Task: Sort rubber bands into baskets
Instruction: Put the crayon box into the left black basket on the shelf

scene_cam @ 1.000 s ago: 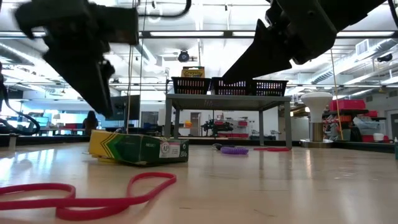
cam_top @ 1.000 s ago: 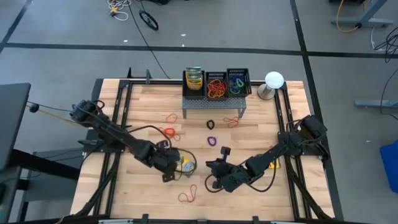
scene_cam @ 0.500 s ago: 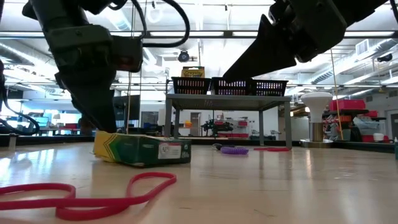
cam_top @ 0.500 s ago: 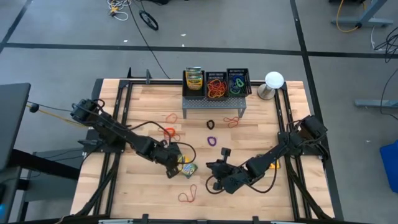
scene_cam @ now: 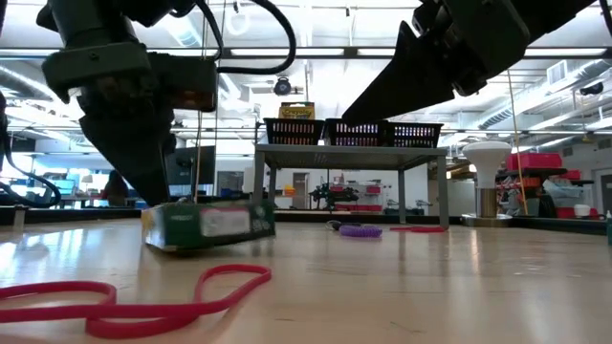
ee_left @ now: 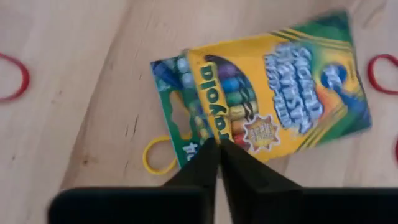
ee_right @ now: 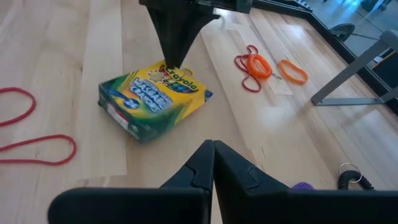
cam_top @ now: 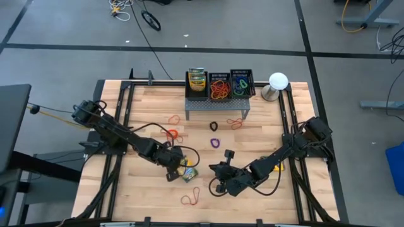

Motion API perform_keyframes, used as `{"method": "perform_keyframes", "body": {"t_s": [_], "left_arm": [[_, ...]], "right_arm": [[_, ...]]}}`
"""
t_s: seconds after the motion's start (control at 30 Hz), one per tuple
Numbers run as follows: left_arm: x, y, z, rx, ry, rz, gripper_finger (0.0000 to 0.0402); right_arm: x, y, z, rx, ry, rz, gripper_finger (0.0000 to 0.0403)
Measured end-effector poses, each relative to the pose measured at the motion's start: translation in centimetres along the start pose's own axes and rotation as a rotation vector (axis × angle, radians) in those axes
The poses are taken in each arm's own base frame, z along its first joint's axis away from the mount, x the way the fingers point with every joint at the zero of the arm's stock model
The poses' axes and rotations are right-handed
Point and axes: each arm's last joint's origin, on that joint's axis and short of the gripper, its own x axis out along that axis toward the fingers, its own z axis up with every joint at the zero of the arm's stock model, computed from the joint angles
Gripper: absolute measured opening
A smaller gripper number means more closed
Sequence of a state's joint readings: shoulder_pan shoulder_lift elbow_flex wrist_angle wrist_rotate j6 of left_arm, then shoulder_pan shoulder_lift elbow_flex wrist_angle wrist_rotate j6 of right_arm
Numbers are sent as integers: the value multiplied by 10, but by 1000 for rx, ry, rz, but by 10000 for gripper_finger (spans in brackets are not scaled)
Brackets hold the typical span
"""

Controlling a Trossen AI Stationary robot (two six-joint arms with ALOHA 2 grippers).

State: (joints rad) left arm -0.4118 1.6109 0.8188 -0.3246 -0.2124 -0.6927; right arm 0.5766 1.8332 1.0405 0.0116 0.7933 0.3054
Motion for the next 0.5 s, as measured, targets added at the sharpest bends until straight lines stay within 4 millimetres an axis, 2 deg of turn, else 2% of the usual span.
{"method": "perform_keyframes", "body": {"t_s": [0.07,0.27,0.4,0.5], "left_arm": [[-4,-1,4,34,-25,0,9],[-28,-8,22,186,-162,80,5],[-37,-11,23,313,-271,234,4],[-37,-16,19,412,-337,373,3]], "right_arm": [[0,0,0,10,0,0,16],[-5,1,1,75,9,36,14],[-15,-2,3,61,0,-28,5],[-9,-10,2,109,-11,-47,4]]}}
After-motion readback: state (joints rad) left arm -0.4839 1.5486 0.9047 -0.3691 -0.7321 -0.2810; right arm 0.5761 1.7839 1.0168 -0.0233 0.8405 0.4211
